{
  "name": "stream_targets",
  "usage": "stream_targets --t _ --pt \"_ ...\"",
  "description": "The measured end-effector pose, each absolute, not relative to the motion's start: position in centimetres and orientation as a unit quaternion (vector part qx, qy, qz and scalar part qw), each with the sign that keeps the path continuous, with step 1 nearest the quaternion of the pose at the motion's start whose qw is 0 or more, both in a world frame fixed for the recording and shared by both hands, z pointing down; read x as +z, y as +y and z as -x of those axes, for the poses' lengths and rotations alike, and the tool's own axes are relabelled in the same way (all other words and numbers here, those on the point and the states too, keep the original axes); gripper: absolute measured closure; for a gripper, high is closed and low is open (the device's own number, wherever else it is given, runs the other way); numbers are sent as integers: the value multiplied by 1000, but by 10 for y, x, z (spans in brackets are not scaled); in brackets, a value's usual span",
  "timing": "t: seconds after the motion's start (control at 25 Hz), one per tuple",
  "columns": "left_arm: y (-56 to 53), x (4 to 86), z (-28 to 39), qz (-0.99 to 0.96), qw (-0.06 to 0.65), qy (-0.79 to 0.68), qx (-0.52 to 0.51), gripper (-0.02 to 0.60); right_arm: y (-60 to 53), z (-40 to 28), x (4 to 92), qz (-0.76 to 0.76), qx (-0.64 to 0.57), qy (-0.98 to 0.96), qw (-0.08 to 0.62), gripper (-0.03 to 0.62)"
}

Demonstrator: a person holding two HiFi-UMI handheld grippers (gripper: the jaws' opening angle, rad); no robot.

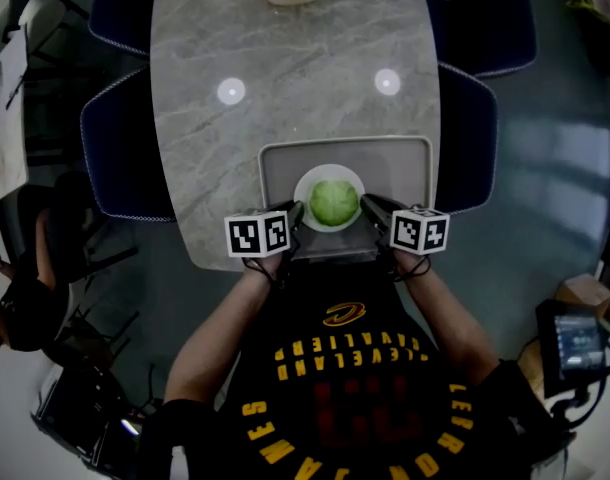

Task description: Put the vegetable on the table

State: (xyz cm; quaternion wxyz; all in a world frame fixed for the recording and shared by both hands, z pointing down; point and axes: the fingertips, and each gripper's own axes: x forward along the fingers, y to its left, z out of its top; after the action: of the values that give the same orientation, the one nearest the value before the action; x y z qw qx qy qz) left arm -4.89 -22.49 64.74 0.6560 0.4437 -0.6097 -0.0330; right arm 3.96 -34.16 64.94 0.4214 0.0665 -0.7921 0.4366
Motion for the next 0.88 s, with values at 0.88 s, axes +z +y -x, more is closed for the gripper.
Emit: stream_targets --t 0.88 --pt "-140 605 36 -383 674 -606 -178 549 -273 -31 605 23 459 -781 424 566"
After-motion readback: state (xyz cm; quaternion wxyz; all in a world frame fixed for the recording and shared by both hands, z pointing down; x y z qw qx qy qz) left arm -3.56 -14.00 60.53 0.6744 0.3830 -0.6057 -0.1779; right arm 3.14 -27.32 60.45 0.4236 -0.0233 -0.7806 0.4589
